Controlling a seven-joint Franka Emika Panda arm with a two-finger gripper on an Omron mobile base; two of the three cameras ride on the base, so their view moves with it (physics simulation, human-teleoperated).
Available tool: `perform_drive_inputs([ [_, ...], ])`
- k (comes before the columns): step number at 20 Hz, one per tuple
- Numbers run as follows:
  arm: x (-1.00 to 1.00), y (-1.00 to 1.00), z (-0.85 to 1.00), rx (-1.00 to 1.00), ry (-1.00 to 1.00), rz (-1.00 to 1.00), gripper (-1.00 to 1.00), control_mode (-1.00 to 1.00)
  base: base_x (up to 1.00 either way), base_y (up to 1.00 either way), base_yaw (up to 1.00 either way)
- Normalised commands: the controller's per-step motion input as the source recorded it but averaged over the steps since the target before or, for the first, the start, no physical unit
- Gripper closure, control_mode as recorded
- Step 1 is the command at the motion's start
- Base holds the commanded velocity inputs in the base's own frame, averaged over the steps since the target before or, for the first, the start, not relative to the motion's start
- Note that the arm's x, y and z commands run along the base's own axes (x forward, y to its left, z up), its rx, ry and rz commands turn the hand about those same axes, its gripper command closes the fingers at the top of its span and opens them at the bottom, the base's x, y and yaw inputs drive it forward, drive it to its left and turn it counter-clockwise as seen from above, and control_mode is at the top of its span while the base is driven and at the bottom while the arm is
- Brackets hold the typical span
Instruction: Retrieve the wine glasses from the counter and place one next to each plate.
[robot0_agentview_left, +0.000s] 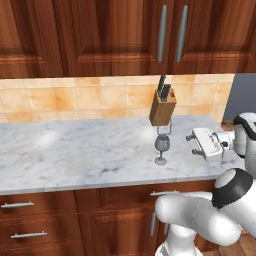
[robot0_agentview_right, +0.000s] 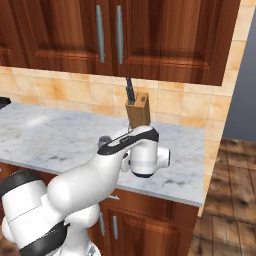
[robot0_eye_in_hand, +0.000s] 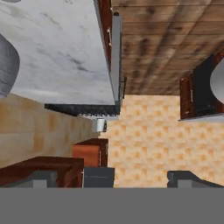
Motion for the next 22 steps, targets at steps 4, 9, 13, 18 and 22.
perform_drive_inputs([
  [4, 0.22, 0.00, -0.20, -0.05, 0.08, 0.00, -1.00, -1.00, 0.00, 0.00, 0.00],
  [9, 0.18, 0.00, -0.10, -0.01, 0.11, 0.00, -1.00, -1.00, 0.00, 0.00, 0.00],
  [13, 0.30, 0.00, -0.09, -0.02, 0.07, 0.00, -1.00, -1.00, 0.00, 0.00, 0.00],
  [18, 0.27, 0.00, -0.18, -0.04, 0.03, 0.00, -1.00, -1.00, 0.00, 0.00, 0.00],
  [22, 0.16, 0.00, -0.25, -0.06, 0.00, 0.00, -1.00, -1.00, 0.00, 0.00, 0.00],
])
